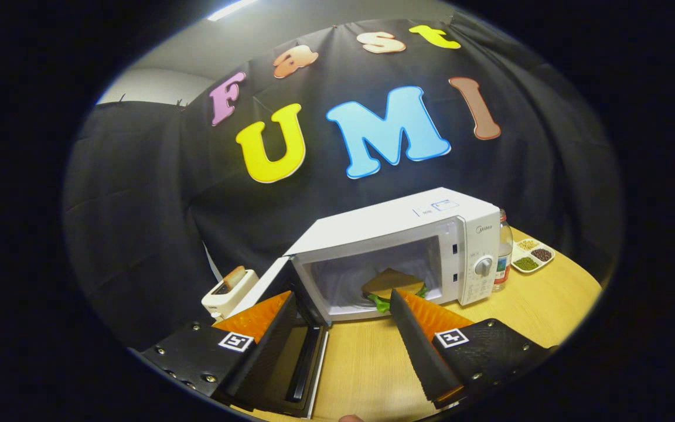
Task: Open the microwave, put the food inside, and close the microwave door.
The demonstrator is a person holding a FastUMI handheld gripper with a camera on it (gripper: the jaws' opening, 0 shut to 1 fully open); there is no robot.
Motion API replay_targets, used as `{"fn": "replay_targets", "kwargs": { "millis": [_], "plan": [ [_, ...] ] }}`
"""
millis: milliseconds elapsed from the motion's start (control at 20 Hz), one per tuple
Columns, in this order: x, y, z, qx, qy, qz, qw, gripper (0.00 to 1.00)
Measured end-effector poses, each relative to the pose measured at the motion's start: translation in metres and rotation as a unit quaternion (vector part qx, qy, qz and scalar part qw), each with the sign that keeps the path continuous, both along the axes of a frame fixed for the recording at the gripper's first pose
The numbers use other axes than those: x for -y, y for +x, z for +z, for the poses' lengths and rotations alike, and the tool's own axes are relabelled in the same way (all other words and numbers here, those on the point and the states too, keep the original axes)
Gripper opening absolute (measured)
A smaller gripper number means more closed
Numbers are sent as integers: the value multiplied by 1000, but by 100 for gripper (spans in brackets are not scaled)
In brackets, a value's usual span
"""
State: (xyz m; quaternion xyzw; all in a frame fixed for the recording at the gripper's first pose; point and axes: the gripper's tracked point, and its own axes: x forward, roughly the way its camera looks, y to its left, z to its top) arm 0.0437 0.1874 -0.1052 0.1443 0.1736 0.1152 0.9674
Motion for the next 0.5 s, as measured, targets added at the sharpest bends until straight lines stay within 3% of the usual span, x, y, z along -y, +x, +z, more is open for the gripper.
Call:
{"fn": "replay_targets", "kwargs": {
  "millis": [500],
  "plan": [
    [-98,-62,60,56,-6,125,991,97]
  ]
}}
